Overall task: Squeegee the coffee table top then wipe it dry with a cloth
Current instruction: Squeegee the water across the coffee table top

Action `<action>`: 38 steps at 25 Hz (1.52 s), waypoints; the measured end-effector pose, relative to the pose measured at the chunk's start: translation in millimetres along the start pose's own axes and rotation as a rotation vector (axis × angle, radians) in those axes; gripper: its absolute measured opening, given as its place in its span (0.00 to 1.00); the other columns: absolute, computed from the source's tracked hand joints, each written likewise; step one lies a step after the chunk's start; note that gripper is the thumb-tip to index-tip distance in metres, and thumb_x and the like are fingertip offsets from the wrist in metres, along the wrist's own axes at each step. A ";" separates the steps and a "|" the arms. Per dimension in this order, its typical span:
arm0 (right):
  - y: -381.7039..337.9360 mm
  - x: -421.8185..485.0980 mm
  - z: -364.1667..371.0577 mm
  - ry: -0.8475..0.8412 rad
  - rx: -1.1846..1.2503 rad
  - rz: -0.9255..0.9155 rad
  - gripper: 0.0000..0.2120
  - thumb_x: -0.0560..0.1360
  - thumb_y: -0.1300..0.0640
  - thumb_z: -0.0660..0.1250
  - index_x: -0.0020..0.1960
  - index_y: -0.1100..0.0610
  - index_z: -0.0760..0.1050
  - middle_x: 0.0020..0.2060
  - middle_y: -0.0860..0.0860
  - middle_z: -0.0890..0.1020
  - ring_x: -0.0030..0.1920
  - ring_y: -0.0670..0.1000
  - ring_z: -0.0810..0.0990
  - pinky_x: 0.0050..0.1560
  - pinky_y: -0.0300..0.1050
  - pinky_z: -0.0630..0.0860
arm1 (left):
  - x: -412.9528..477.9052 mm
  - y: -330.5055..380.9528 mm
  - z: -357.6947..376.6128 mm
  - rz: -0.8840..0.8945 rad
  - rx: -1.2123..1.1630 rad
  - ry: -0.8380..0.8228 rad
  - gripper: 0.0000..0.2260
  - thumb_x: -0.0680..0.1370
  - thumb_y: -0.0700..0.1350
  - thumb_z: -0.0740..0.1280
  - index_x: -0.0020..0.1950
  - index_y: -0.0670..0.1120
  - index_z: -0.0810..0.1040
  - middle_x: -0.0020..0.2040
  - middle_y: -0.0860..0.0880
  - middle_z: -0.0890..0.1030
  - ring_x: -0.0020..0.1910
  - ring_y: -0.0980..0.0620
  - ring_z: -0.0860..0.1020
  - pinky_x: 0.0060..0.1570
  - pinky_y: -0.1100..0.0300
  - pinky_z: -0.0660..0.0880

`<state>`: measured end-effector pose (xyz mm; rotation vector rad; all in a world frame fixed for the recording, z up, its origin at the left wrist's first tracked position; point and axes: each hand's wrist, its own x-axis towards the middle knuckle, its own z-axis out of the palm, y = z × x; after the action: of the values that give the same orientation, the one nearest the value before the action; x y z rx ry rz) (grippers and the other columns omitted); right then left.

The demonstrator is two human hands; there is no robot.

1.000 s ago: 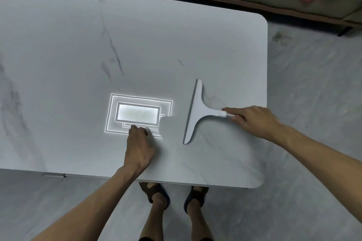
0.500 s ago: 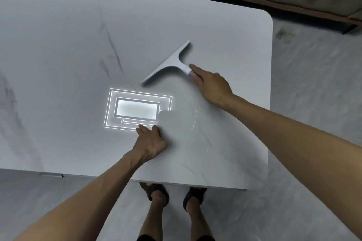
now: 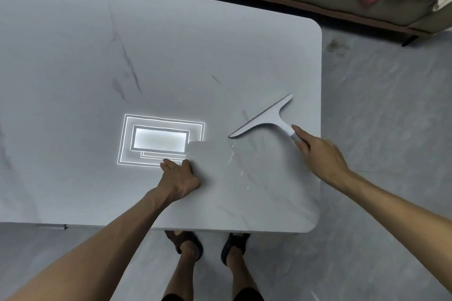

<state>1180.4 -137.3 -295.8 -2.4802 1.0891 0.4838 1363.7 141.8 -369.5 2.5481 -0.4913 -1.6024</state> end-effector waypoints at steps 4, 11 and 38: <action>19.4 17.9 -26.5 0.100 0.208 0.141 0.21 0.82 0.41 0.50 0.72 0.45 0.67 0.51 0.55 0.81 0.52 0.61 0.79 0.48 0.47 0.73 | -9.0 3.6 4.4 -0.031 -0.108 0.119 0.33 0.68 0.51 0.61 0.71 0.38 0.67 0.74 0.34 0.55 0.73 0.33 0.58 0.71 0.42 0.61; -9.9 86.9 -48.5 0.044 0.341 0.356 0.12 0.83 0.46 0.47 0.56 0.45 0.68 0.32 0.51 0.69 0.26 0.51 0.68 0.22 0.32 0.63 | -28.1 35.5 69.8 0.052 -0.094 0.180 0.16 0.74 0.39 0.64 0.61 0.37 0.69 0.69 0.29 0.61 0.69 0.35 0.63 0.64 0.46 0.67; -137.6 45.9 17.2 -0.284 -0.001 -0.406 0.25 0.82 0.53 0.49 0.77 0.41 0.53 0.54 0.54 0.80 0.54 0.61 0.76 0.49 0.50 0.70 | -44.8 -2.8 82.0 -0.074 -0.410 0.329 0.08 0.72 0.40 0.62 0.48 0.46 0.65 0.53 0.45 0.65 0.38 0.49 0.68 0.32 0.58 0.60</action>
<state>1310.8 -71.8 -302.9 -2.4477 0.4611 0.6789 1273.4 166.2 -368.2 2.4535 -0.0312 -1.1207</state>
